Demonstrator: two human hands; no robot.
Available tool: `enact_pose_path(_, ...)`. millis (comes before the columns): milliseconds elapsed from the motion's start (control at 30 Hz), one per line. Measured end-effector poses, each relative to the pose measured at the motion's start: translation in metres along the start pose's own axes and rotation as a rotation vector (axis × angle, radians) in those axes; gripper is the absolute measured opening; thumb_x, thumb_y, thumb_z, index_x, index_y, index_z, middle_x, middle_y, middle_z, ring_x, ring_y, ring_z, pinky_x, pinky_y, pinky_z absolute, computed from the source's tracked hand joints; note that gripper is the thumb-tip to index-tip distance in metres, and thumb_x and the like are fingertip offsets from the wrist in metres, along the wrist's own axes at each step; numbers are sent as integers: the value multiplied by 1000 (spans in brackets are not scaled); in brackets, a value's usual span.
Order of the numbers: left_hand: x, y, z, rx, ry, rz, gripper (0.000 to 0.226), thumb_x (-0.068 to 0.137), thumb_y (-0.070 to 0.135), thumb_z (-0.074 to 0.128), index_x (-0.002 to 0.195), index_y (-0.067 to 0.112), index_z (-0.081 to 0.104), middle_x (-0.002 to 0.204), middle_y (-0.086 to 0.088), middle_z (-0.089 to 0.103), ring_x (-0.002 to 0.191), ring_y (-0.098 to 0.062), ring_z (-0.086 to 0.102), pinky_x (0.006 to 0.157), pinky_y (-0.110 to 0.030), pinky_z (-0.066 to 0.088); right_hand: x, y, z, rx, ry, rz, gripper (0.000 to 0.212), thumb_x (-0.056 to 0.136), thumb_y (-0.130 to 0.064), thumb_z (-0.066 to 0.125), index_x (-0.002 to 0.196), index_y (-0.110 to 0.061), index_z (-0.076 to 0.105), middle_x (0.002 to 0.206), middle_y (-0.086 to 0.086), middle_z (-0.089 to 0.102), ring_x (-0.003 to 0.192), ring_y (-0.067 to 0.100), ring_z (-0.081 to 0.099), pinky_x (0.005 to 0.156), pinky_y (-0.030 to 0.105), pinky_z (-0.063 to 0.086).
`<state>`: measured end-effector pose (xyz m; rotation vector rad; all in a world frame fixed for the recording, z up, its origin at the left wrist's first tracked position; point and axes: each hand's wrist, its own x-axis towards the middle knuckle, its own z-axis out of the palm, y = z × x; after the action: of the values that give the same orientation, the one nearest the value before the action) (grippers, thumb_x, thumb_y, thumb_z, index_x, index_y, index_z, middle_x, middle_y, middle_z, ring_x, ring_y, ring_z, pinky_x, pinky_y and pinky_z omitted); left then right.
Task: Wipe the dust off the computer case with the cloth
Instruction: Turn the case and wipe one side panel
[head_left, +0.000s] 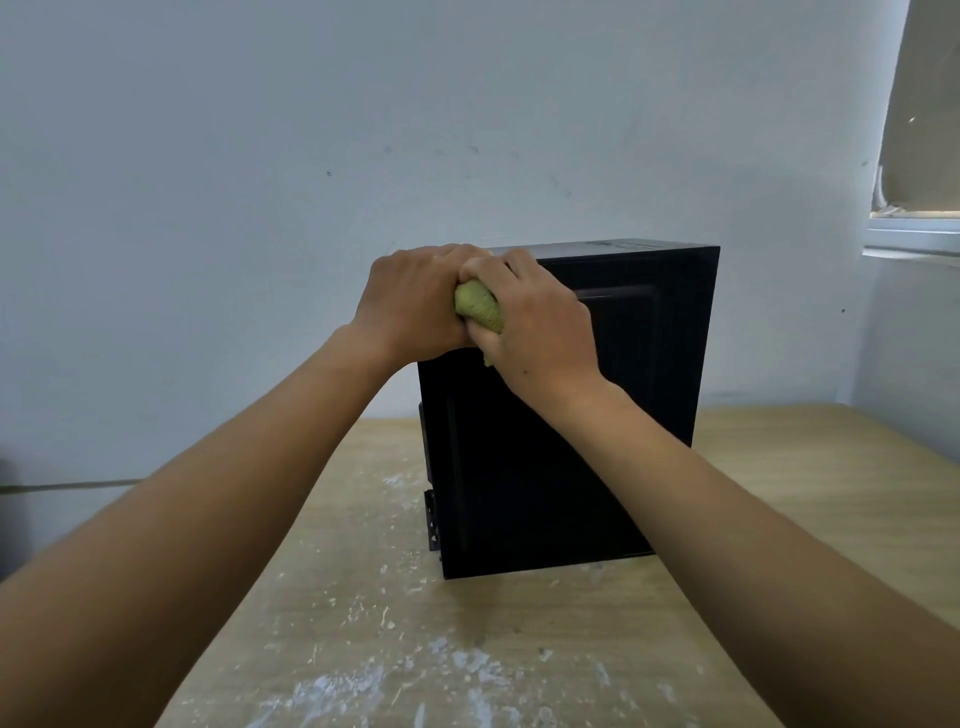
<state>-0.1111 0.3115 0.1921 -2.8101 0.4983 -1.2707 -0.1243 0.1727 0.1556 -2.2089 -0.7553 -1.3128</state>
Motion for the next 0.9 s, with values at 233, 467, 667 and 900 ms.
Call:
enact_pose_path(233,0,1,-1,-17,-46,-34,92,54,87,57,126,31,58,117,12,67,105,-18,63,74,-28,36,-7,28,-17,-30,12,38,32,83,-25,68,113,-25,58,107,-2,53,87,20,57,58,31,47)
enact_pose_path(467,0,3,-3,7,-37,-38,103,52,91,50,134,30,55,126,9,65,114,-19,61,88,-34,44,-27,100,-56,2,173,365,30,86,-28,64,115,-25,55,117,0,52,89,22,54,68,30,36)
enact_pose_path(667,0,3,-3,6,-37,-23,104,53,91,50,136,29,53,129,9,63,116,-19,60,89,-34,45,-29,113,-63,46,182,456,31,87,-32,65,115,-24,53,113,0,54,84,13,45,71,26,30)
enact_pose_path(900,4,-3,-6,-25,-19,36,95,61,81,67,136,24,54,131,6,62,116,-18,60,92,-35,48,-13,73,-53,22,136,387,30,82,-22,69,109,-21,56,112,3,53,85,24,56,67,28,36)
